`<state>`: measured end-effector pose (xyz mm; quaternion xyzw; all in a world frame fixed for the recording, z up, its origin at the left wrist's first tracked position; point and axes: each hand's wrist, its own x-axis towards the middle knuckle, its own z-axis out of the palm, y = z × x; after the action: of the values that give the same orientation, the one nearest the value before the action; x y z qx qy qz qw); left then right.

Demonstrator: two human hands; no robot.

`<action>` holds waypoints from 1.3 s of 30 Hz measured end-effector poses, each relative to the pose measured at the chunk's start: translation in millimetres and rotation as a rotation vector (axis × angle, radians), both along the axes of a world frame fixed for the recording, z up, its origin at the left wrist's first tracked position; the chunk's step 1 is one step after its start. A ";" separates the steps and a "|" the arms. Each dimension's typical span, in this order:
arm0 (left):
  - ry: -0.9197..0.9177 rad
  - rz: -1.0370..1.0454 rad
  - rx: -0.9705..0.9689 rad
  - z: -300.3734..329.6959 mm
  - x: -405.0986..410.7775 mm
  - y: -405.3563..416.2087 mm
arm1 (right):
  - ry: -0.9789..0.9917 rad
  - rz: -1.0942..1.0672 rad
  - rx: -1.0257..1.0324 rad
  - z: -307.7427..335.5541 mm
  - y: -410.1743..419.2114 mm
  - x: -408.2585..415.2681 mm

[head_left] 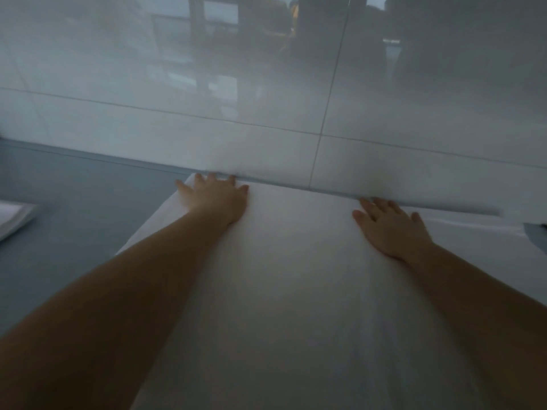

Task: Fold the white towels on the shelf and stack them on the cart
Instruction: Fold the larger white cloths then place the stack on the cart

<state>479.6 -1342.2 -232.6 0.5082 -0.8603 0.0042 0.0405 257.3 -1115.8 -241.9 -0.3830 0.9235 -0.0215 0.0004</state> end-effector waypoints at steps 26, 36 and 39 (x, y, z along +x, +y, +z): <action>0.087 -0.502 0.021 -21.3 -111.1 160.3 | -0.017 0.148 -0.060 0.0 58.0 1.1; 0.069 -0.517 0.006 -18.6 -107.8 161.1 | -0.033 -0.459 0.060 15.2 207.0 -51.5; 0.076 -0.564 -0.032 -13.8 -105.4 165.8 | 0.049 -0.375 0.032 13.0 177.9 -18.3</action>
<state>374.1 -1176.4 -246.4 0.2481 -0.9653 -0.0127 0.0802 239.0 -937.9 -228.9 -0.2044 0.9787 0.0029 -0.0199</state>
